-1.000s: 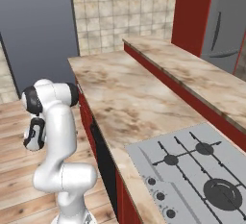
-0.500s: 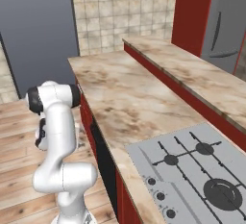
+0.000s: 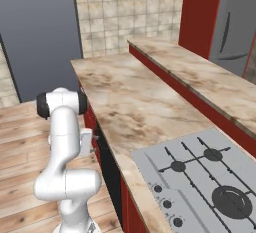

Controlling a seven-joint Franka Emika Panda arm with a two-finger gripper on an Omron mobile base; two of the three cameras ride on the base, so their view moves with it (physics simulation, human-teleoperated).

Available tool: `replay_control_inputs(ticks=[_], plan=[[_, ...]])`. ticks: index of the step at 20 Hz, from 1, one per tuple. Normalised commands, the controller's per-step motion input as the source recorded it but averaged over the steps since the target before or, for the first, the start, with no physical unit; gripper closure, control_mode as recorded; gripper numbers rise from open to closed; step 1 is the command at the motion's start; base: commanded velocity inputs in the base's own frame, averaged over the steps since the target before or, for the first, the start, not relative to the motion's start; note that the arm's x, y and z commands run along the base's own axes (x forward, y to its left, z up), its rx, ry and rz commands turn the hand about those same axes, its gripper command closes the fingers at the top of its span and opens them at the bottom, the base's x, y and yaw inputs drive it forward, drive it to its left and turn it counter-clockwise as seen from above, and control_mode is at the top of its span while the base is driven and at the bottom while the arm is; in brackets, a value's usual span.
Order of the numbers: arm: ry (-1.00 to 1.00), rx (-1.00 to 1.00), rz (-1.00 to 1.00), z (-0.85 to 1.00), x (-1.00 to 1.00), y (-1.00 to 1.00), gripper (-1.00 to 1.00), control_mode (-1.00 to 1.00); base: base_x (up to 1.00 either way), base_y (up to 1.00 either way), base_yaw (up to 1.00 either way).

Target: Open the dishwasher door and pull out the top rack.

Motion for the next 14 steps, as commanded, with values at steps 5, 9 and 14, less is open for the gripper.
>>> replay_control_inputs(ticks=[5, 9, 14], plan=[[0.00, 0.00, 0.00, -0.37, 0.50, -0.11, -1.00, -1.00, 0.00, 0.00, 0.00], [0.00, 0.00, 0.00, -0.47, 0.21, -0.06, -1.00, -1.00, 0.00, 0.00, 0.00], [0.00, 0.00, 0.00, -0.56, 0.02, 0.00, -1.00, -1.00, 0.00, 0.00, 0.00]])
